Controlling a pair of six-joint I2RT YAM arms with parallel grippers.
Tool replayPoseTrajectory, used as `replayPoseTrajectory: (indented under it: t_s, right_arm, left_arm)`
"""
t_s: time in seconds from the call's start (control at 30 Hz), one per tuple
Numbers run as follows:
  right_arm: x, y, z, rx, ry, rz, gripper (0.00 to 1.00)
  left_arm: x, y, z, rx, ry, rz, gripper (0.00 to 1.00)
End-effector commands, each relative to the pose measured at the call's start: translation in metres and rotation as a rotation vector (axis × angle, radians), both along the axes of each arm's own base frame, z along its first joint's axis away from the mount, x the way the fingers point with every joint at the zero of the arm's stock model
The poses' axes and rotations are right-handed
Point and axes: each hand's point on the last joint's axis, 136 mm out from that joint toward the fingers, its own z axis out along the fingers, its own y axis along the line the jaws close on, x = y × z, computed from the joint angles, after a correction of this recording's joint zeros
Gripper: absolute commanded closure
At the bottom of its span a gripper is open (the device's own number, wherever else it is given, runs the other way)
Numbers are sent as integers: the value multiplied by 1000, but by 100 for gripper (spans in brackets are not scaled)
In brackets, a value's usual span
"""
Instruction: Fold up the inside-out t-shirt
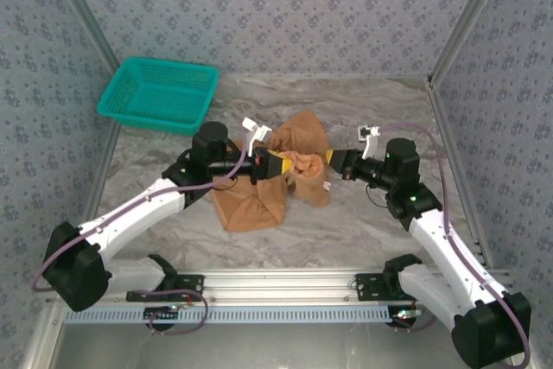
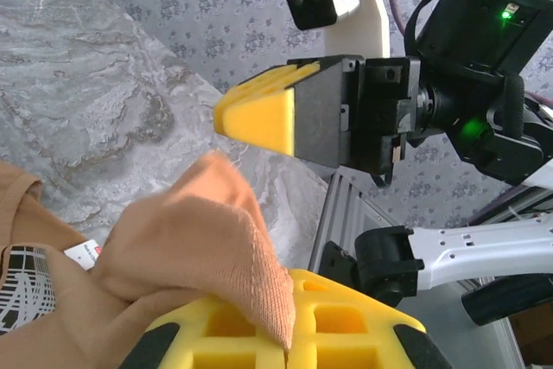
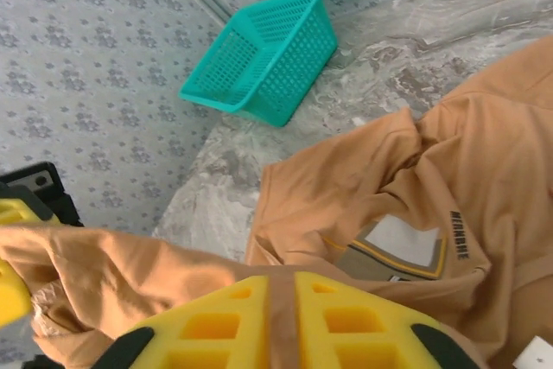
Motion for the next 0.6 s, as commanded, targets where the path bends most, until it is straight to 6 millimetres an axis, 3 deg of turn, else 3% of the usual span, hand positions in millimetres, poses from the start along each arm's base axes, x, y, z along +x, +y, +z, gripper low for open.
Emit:
replayPoseTrajectory:
  t_s: [0.0, 0.13, 0.27, 0.4, 0.57]
  right_arm:
    - [-14, 3, 7, -72, -69, 64, 77]
    - [-35, 9, 12, -157, -143, 143, 74]
    - [-51, 34, 17, -208, -207, 246, 72]
    - [-46, 52, 16, -226, -212, 279, 71]
    - [-36, 59, 10, -238, -195, 286, 68]
  left_arm:
    - [-2, 9, 10, -9, -22, -20, 100]
    - [0, 10, 8, -1, -18, -12, 100]
    - [-1, 9, 3, 9, -15, -24, 100]
    - [-2, 9, 4, 5, -23, -34, 100]
    - [-3, 10, 4, 9, -25, -35, 100]
